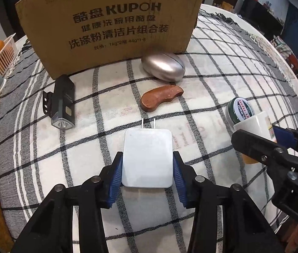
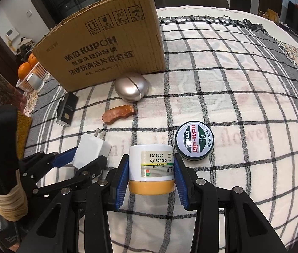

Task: Organize rigid objects
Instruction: 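Lift the jar and charger and carry both over the box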

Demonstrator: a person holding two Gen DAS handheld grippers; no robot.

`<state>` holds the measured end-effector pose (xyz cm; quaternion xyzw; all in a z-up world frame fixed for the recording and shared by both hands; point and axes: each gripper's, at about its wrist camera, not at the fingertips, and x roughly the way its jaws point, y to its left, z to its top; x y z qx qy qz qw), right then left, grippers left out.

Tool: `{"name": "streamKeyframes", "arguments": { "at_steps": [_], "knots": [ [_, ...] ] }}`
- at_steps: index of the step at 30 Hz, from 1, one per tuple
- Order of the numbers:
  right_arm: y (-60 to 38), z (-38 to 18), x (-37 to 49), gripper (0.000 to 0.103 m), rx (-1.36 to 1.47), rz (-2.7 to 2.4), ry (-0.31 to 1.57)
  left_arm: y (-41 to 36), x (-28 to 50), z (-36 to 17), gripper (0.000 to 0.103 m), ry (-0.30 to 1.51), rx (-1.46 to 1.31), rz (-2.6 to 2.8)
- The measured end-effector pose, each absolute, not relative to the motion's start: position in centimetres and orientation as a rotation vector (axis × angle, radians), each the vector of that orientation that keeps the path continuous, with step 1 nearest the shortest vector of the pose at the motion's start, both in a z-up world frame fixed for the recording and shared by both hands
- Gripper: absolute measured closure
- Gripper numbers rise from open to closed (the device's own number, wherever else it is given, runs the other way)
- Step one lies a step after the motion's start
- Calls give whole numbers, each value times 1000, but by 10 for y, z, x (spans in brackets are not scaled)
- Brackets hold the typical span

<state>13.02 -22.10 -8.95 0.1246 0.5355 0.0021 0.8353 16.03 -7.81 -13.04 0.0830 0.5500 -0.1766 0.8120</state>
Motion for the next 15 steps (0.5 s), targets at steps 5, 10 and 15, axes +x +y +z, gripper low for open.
{"name": "streamKeyframes", "arguments": {
  "at_steps": [5,10,15],
  "knots": [
    [-221,-84,131,62,268,9,1118,-68,159,-115,59,1134,147,-352],
    [-220,-75,134,62,263,12,1095,-61,159,-96,59,1079,121,-331],
    [-217,-60,136,62,258,27,1055,-54,161,-75,59,1033,86,-329]
  ]
}}
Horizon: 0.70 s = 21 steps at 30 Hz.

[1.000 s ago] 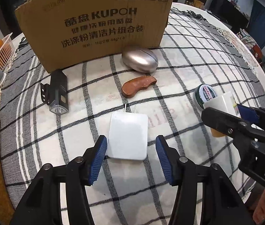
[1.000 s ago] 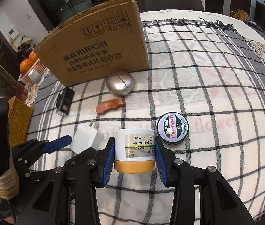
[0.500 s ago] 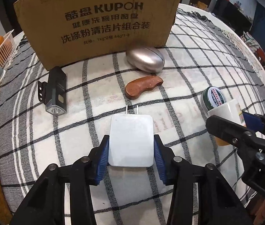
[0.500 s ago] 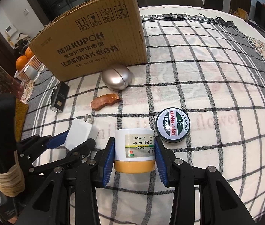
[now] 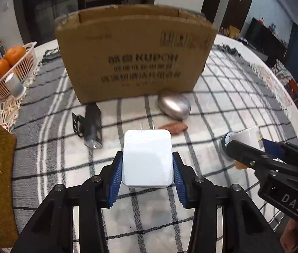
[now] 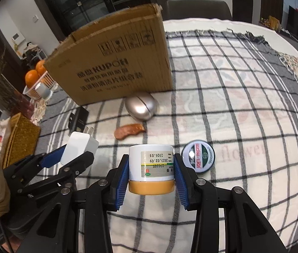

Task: Organize rigid objects
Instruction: 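Lift the jar and charger and carry both over the box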

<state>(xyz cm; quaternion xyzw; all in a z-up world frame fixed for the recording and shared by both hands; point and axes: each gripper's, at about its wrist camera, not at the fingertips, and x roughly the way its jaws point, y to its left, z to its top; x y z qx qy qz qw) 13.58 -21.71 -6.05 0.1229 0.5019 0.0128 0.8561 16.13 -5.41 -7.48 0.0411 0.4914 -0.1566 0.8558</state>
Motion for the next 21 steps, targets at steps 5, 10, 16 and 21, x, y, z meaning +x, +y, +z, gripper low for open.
{"name": "streamKeyframes", "arguments": {
  "at_steps": [5,10,16,21],
  "knots": [
    [-213,-45,139,62,253,37,1015,-45,163,-53,59,980,74,-313],
    [-208,-29,146,62,240,48,978,-39,168,-34,59,936,60,-305],
    [-202,-8,156,62,223,64,925,-31,176,-11,59,884,48,-298],
    [-199,15,167,62,203,76,869,-26,187,8,59,841,45,-291]
  ]
}}
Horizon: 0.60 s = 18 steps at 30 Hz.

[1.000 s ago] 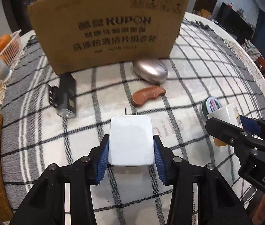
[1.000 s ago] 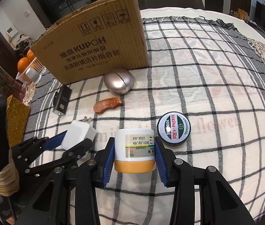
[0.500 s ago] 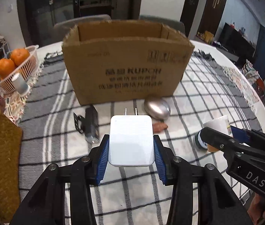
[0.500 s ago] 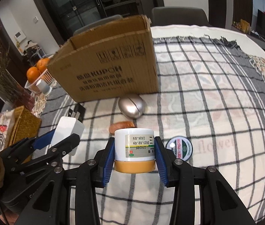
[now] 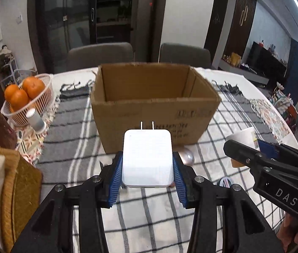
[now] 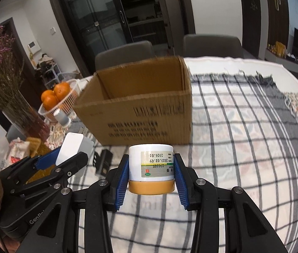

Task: Organize rigid objects
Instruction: 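Lift the jar and charger and carry both over the box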

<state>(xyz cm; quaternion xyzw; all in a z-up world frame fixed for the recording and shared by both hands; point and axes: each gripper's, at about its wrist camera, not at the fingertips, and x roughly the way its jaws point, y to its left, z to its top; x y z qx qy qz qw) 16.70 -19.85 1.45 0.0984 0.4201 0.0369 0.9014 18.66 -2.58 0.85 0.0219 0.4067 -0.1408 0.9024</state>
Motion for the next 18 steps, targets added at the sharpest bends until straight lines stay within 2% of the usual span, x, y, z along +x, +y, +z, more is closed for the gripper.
{"name": "streamKeyframes", "arguments": {
  "at_steps": [18],
  "knots": [
    [-194,53,229,62,146,115,788,-24,245,44,59,790,88,-269]
  ]
}}
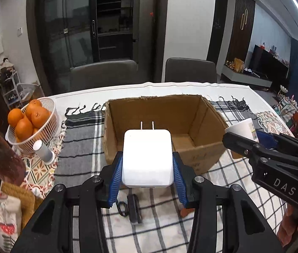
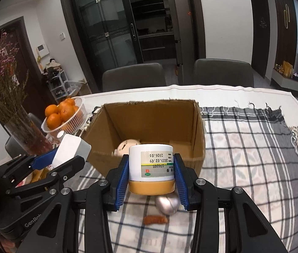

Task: Organize rigid objects
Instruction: 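Lift the jar and charger and carry both over the box, then open both tools to drop the jar and charger into the box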

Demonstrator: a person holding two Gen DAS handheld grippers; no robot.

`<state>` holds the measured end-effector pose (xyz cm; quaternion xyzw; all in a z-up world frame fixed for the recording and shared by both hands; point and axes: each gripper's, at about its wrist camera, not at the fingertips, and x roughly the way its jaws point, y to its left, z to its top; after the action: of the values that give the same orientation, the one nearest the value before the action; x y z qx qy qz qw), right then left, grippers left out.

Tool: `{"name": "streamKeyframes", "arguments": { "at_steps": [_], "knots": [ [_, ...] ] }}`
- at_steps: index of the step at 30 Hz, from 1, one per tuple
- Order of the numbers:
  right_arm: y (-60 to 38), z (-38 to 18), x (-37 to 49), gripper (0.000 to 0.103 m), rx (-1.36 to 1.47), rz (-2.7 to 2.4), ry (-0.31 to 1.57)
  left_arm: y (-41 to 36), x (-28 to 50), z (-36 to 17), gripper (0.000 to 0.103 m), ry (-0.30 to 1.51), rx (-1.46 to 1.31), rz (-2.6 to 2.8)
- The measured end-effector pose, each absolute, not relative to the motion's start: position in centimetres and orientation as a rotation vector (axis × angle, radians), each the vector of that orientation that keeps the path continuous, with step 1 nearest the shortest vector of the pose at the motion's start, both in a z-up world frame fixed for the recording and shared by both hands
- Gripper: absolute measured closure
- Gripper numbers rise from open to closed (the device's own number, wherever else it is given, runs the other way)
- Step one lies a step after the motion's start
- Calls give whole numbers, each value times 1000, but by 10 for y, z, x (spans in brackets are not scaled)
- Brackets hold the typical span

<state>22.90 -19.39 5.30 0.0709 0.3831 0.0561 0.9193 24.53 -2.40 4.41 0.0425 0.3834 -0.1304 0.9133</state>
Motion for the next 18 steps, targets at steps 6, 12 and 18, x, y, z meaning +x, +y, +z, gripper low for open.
{"name": "streamKeyframes", "arguments": {
  "at_steps": [6,12,18],
  "knots": [
    [-197,54,259,62,145,118,812,-28,273,43,59,818,103,-268],
    [-199,44,289,62,165,130,894,-29,301,36,59,879,96,-270],
    [-200,31,312,61,162,117,959,-30,324,27,59,931,121,-249]
  ]
}}
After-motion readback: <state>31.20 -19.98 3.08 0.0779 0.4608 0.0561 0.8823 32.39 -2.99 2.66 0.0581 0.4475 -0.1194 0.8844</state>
